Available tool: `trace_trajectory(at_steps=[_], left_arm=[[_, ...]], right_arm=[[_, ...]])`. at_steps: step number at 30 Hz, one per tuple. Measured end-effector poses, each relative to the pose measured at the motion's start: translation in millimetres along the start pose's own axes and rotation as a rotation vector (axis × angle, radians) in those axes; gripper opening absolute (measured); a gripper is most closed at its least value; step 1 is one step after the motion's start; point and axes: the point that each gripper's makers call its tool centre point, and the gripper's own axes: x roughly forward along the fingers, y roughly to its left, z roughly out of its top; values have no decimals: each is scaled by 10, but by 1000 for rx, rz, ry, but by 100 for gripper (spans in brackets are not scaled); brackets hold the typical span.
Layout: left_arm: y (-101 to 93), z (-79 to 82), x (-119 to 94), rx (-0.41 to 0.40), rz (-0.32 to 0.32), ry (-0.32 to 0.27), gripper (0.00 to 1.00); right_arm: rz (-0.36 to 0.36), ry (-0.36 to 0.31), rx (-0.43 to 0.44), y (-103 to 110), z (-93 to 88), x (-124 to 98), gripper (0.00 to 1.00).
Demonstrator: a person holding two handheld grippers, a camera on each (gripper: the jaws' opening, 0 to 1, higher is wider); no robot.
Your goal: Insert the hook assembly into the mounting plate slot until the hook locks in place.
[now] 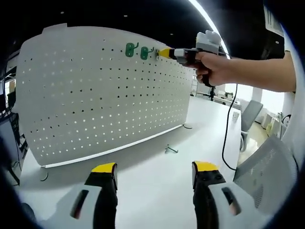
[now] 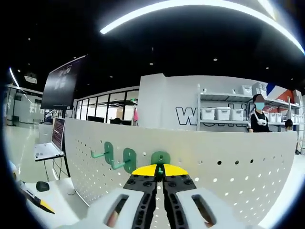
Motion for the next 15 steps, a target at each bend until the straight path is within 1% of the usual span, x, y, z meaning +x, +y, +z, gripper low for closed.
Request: trace_trajectory(at_steps=[7, 10, 15], left_arm=[[62, -2, -24, -10, 16, -5, 66], [61, 4, -29, -13, 16, -7, 65], [60, 12, -48, -13, 15, -7, 65]], right_arm=[[-15, -3, -23, 9, -4, 15, 1], [-22, -4, -52, 20, -3, 12, 1], [-98, 23, -102, 23, 1, 34, 1]])
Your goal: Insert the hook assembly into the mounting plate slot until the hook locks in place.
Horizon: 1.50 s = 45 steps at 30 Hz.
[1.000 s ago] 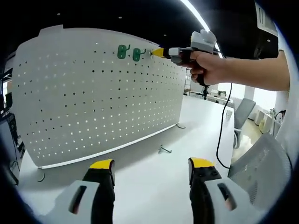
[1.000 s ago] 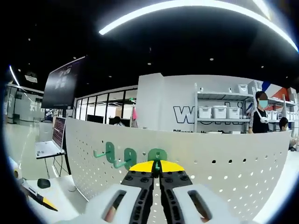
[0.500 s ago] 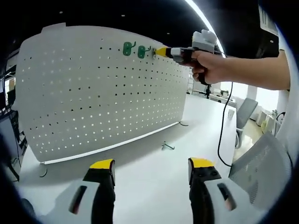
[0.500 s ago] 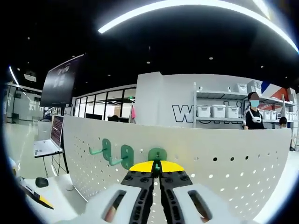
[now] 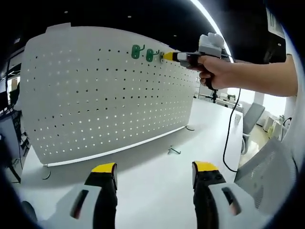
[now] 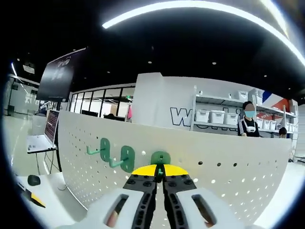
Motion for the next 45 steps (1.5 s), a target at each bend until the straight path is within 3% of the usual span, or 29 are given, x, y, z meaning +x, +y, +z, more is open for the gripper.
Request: trace_trajectory(at_steps=[7, 15, 24, 36, 39, 45], left_arm=[[25, 42, -44, -12, 14, -23, 68], [10, 52, -38, -18, 12, -28, 68], [23, 19, -39, -42, 11, -32, 67], [43, 13, -55, -41, 20, -33, 67], [21, 29, -49, -54, 9, -42, 67], [0, 16, -36, -50, 0, -33, 68]], right_arm=[[-77, 1, -6, -12, -8, 12, 1], [-158, 8, 75, -32, -34, 42, 1], [-147, -44, 132, -33, -58, 20, 2], [-133, -32, 107, -18, -47, 24, 3], [-117, -40, 160, -22, -45, 13, 4], [-58, -38, 158, 14, -33, 13, 8]])
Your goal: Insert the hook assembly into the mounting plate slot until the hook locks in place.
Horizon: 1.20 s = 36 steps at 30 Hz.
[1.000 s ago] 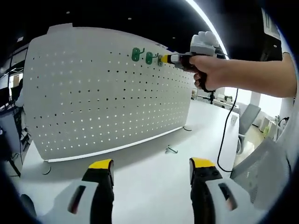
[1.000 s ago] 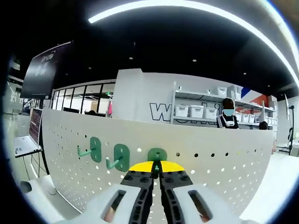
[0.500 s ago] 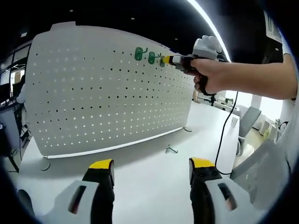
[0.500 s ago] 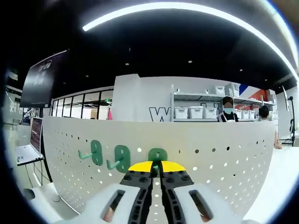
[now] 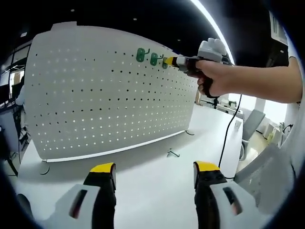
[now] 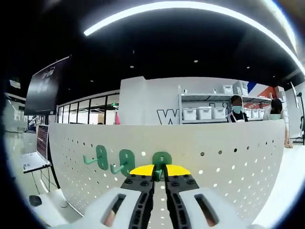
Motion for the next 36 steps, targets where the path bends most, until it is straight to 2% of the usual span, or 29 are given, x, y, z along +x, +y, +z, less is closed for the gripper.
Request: trace_trajectory(at_steps=[5, 8, 13, 17, 20, 24, 36], left_arm=[[-37, 46, 36, 8, -11, -3, 69], [-32, 40, 52, 17, -10, 3, 69], [-45, 19, 65, 33, -18, 16, 70], [-47, 20, 70, 32, -19, 16, 70], [-50, 18, 70, 31, -19, 15, 71], [-54, 5, 74, 32, -19, 18, 71], [-6, 22, 77, 36, -11, 14, 70]], right_arm=[[49, -4, -14, 66, -1, -25, 15], [70, 14, -70, 89, -47, -56, 21], [87, 19, -69, 78, -94, -100, 30], [127, 20, -97, 140, -107, -130, 38], [148, 22, -129, 164, -118, -153, 40], [163, 21, -116, 183, -128, -163, 44], [202, 22, -90, 126, -170, -299, 44]])
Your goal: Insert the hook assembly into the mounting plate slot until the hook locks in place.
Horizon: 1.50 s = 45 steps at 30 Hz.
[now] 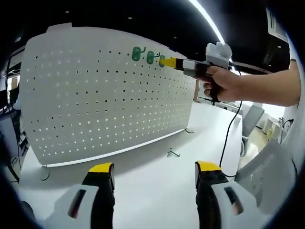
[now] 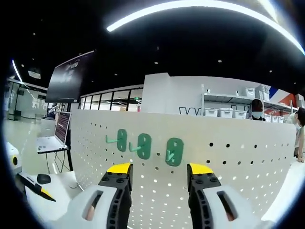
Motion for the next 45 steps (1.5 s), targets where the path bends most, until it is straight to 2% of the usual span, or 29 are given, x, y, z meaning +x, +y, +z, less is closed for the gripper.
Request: trace_trajectory(at_steps=[3, 11, 21, 45], left_arm=[[-30, -13, 14, 1, -5, 4, 70], [-27, -13, 17, -3, -7, 1, 71], [-49, -24, 29, -1, -11, 4, 71], [-51, -25, 51, 2, -22, 11, 71]], right_arm=[[28, 8, -18, 33, -42, -60, 45], [65, 13, -1, 93, -91, -241, 47], [64, 24, 6, 85, -143, -296, 49], [75, 126, 35, 62, -630, -843, 51]])
